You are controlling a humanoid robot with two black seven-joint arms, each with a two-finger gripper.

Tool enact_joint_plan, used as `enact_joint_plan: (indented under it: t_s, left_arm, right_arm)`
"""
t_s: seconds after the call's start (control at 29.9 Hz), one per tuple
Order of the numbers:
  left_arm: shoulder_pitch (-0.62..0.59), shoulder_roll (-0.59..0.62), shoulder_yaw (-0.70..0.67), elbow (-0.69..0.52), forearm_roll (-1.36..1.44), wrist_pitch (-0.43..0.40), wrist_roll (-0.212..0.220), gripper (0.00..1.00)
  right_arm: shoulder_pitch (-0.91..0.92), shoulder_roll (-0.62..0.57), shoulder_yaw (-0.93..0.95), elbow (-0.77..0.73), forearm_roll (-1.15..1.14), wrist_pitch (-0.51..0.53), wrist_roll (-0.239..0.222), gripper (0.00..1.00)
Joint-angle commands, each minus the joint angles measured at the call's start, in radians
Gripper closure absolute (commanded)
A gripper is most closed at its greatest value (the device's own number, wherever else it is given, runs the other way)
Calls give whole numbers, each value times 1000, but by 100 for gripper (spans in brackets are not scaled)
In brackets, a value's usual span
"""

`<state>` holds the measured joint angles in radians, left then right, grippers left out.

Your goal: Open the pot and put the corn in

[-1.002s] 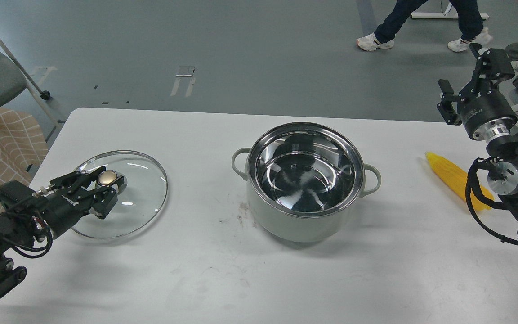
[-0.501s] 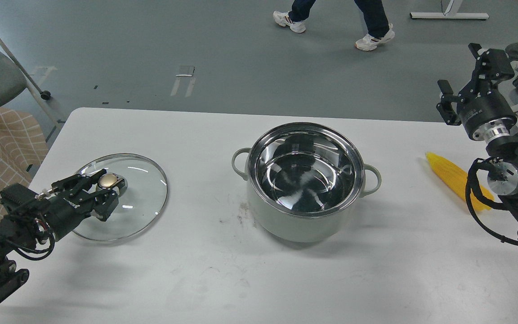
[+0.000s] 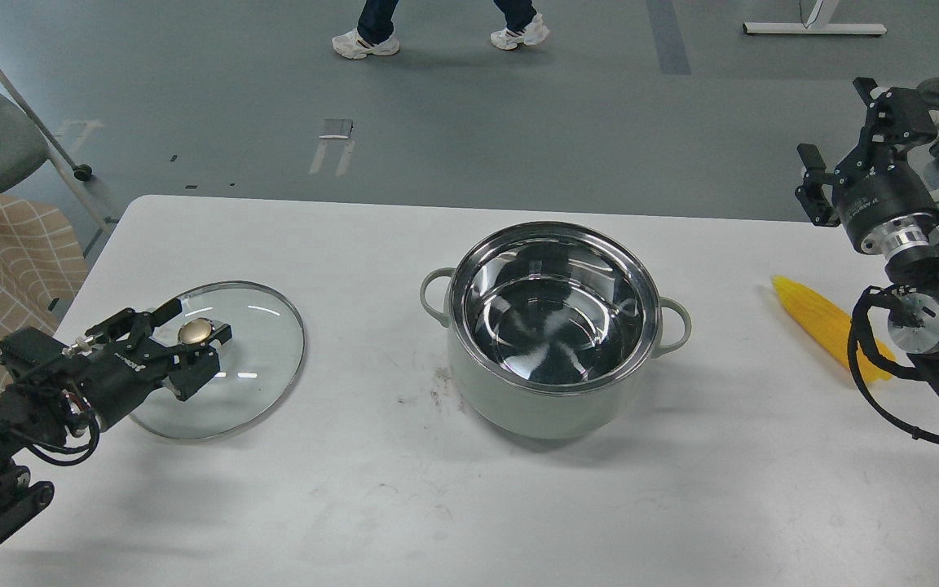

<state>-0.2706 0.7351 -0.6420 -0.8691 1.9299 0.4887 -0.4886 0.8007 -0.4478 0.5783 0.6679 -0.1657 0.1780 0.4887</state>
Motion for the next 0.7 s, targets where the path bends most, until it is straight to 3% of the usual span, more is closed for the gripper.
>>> enact_joint_plan:
  t_s: [0.0,0.07,0.2,0.33,0.47,0.5,0.67]
  left_arm:
    - [-50,76,-18,-91,-104,-4,0,6]
    - [-82,118,-16,-149,-175,-18,0,5]
    - [-233,205,-19,-266,-464,-181,0,5]
    - [-358,201,-24,-277,-664,-304,0,5]
    - [-482,141,-39,-280,-1010,-456,0,5]
    - [-483,141,-39,-280,-1011,-457,0,5]
    - [-561,31,-47,-277,-1327,-524,19,4]
  right_arm:
    - [2,-8,0,1,0,2,0,0]
    - [3,-20,-2,2,0,2,0,0]
    - [25,-72,-6,16,-21,6,0,0]
    - [57,-153,-18,53,-106,6,0,0]
    - [106,-245,-69,58,-378,6,0,0]
    - [106,-246,-69,58,-379,6,0,0]
    - [115,-368,-152,61,-847,6,0,0]
